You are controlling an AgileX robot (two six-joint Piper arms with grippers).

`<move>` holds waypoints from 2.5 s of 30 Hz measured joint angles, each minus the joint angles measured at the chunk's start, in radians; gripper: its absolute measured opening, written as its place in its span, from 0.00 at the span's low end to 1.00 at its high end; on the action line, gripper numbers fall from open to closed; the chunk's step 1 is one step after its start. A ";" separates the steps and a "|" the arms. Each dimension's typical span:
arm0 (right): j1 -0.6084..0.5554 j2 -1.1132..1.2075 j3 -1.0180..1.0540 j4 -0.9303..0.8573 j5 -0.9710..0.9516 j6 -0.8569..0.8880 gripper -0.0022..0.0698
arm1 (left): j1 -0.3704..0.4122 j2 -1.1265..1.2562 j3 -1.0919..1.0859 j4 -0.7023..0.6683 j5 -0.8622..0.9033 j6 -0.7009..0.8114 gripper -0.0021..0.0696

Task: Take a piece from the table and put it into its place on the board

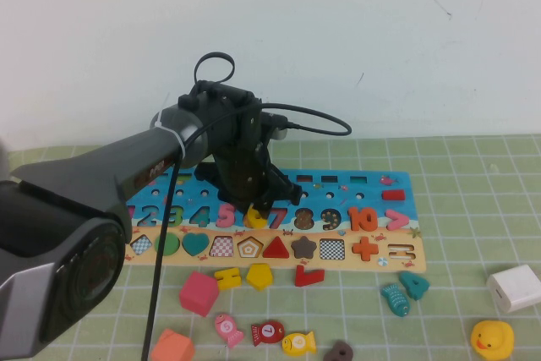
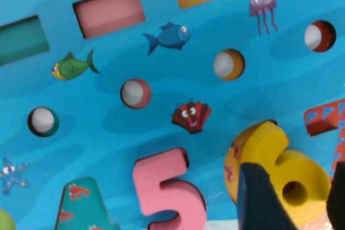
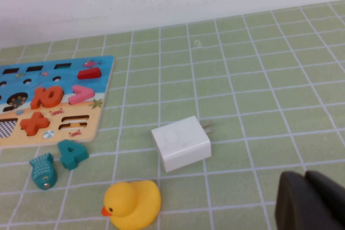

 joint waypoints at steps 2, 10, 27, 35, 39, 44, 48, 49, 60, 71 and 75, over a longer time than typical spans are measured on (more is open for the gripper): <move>0.000 0.000 0.000 0.000 0.000 0.000 0.03 | 0.000 0.000 0.000 -0.003 -0.008 0.000 0.36; 0.000 0.000 0.000 0.000 0.000 0.000 0.03 | 0.000 0.000 0.000 -0.006 -0.019 -0.001 0.35; 0.000 0.000 0.000 0.000 0.000 0.000 0.03 | 0.000 -0.010 -0.043 -0.164 -0.020 0.092 0.03; 0.000 0.000 0.000 0.000 0.000 0.000 0.03 | -0.002 0.040 -0.043 -0.167 -0.018 0.101 0.03; 0.000 0.000 0.000 0.000 0.000 0.000 0.03 | -0.004 0.040 -0.044 -0.141 0.001 0.101 0.03; 0.000 0.000 0.000 0.000 0.000 0.000 0.03 | -0.005 0.040 -0.044 -0.080 0.036 0.095 0.03; 0.000 0.000 0.000 0.000 0.000 0.000 0.03 | -0.006 0.040 -0.045 -0.067 0.048 0.095 0.03; 0.000 0.000 0.000 0.000 0.000 0.000 0.03 | -0.008 0.040 -0.045 -0.062 0.049 0.093 0.03; 0.000 0.000 0.000 0.000 0.000 0.000 0.03 | -0.008 0.008 -0.045 -0.028 0.059 0.097 0.03; 0.000 0.000 0.000 0.000 0.000 0.000 0.03 | -0.012 -0.234 -0.045 0.008 0.128 0.196 0.03; 0.000 0.000 0.000 0.000 0.000 0.000 0.03 | -0.034 -0.316 -0.029 0.013 0.151 0.230 0.03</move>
